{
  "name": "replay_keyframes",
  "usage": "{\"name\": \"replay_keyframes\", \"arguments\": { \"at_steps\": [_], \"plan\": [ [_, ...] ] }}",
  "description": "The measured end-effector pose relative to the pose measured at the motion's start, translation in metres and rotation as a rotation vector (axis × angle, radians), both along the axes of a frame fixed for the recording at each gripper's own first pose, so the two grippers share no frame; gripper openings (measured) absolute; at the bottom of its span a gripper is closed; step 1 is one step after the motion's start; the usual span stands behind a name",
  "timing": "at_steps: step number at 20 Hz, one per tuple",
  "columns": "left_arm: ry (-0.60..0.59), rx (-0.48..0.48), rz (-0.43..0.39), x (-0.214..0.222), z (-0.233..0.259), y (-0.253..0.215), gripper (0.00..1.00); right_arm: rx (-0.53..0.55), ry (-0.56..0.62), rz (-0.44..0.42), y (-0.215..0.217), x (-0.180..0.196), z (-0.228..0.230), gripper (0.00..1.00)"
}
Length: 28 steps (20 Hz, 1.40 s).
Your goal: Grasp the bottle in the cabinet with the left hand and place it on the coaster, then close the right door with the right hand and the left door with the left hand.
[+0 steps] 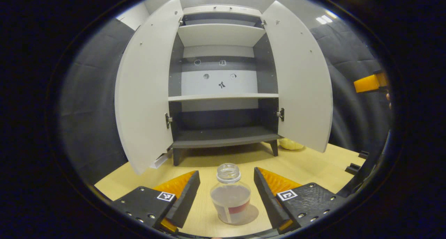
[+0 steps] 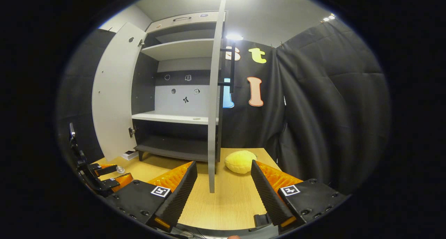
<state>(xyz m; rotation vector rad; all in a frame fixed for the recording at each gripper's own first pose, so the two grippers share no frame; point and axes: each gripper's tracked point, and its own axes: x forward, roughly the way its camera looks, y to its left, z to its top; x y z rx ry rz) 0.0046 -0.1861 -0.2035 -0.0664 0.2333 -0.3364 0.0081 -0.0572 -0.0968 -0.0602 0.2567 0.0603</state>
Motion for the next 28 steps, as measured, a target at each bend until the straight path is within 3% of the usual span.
{"name": "replay_keyframes", "arguments": {
  "at_steps": [8,11,12,18,22,27,28],
  "plan": [
    [-0.053,-0.036,0.121,0.005,0.100,0.056,0.90,0.049,-0.049,0.044,0.013,0.020,0.022,0.99],
    [-0.042,-0.022,0.199,0.014,0.119,0.094,0.90,0.067,-0.072,0.055,0.024,0.028,0.035,0.98],
    [-0.042,-0.014,0.225,0.015,0.126,0.108,0.90,0.064,-0.077,0.058,0.028,0.031,0.039,0.94],
    [-0.055,0.038,0.347,0.032,0.162,0.189,0.90,0.100,-0.129,0.081,0.058,0.037,0.064,0.98],
    [-0.092,0.063,0.393,0.044,0.180,0.225,0.90,0.114,-0.132,0.056,0.064,0.037,0.071,0.98],
    [-0.128,0.045,0.405,0.054,0.195,0.243,0.90,0.115,-0.146,-0.051,0.031,0.039,0.094,0.98],
    [-0.127,0.040,0.407,0.056,0.195,0.244,0.96,0.106,-0.140,-0.080,0.022,0.040,0.096,0.98]
  ]
}}
